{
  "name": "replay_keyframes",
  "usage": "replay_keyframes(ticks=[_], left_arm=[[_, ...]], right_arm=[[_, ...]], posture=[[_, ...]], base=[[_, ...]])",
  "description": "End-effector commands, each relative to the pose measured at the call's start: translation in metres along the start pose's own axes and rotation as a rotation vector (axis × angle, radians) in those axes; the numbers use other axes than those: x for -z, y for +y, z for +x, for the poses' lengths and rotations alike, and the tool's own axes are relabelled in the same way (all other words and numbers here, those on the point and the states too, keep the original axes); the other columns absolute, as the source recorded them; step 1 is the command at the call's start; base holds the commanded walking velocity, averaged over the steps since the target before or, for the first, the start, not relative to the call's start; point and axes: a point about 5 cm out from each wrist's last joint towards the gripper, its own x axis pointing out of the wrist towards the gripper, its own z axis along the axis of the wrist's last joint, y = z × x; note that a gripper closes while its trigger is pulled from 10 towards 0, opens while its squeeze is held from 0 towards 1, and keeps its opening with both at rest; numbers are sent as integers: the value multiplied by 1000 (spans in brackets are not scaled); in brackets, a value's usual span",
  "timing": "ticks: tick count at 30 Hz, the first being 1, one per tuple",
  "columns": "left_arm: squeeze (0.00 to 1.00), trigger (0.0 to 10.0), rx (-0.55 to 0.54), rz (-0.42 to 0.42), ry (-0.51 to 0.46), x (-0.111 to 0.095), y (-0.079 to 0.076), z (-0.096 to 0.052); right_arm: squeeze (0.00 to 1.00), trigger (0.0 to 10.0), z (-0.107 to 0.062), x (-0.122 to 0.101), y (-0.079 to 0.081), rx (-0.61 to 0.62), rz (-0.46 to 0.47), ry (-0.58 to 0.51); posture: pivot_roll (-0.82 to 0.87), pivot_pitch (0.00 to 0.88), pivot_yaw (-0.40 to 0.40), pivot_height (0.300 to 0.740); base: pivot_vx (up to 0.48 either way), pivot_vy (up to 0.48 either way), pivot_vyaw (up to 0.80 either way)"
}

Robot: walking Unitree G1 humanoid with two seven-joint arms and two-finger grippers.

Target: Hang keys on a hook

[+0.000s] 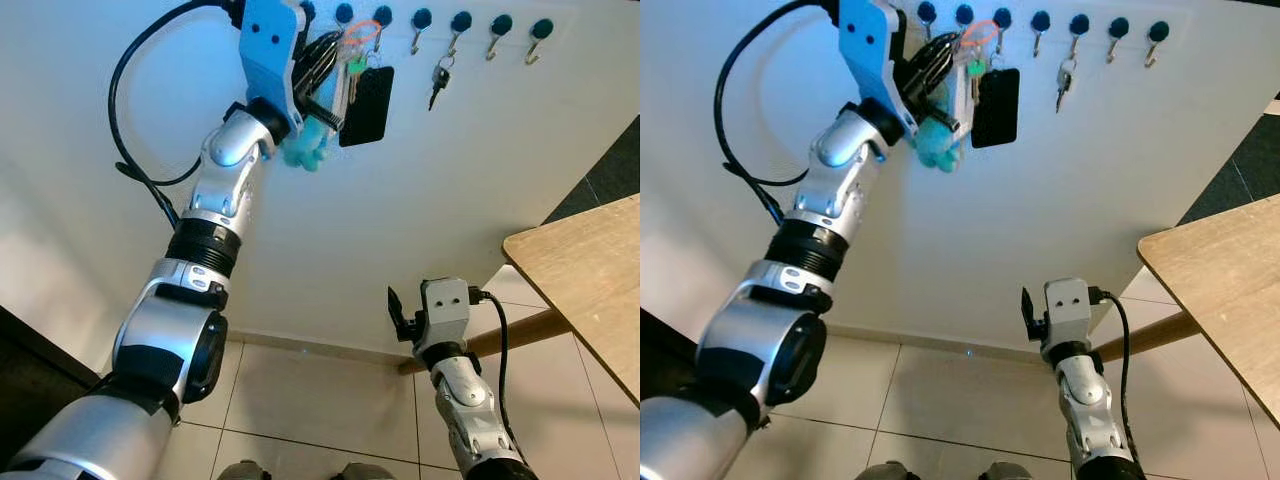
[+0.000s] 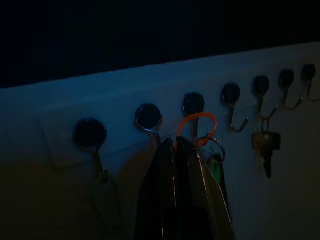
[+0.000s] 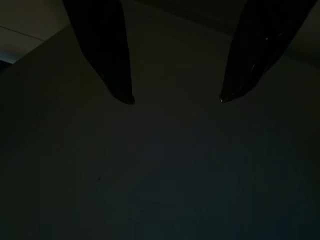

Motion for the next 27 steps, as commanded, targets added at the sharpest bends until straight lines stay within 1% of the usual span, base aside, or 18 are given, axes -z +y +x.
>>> replay_keyframes(ticks=[1,4,13,21,23,24,25,26,27], left_arm=[[0,10000,8,21,23,3,2,-1],[0,10000,7,20,50,9,-1,-1],[0,10000,8,13,123,22,-4,-2],[0,10000,24,11,136,26,-8,-3],[0,10000,2,-1,100,22,-6,-2],[0,10000,-12,-15,51,16,-4,-2],[0,10000,-12,-15,51,16,-4,-2],[0,10000,-12,-39,-12,9,-3,-2],[0,10000,-12,-39,-12,9,-3,-2]], right_arm=[[0,10000,-1,2,1,-10,-9,14],[0,10000,-2,2,1,-13,-11,16],[0,10000,-5,5,2,-17,-14,25],[0,10000,-5,5,2,-22,-15,27],[0,10000,-5,5,2,-23,-15,26],[0,10000,-5,5,3,-23,-16,24],[0,10000,-5,5,3,-23,-16,24],[0,10000,-5,4,3,-23,-15,22],[0,10000,-5,4,3,-23,-15,22]], posture=[[19,106,-14,740],[17,107,-12,740],[13,113,-4,740],[13,113,-6,740],[14,115,-6,740],[14,115,-6,740],[14,115,-6,740],[14,115,-7,740],[14,115,-7,740]], base=[[0,0,0],[0,0,0],[0,0,0],[0,0,0],[0,0,0],[0,0,0],[0,0,0],[0,0,0],[0,0,0]])
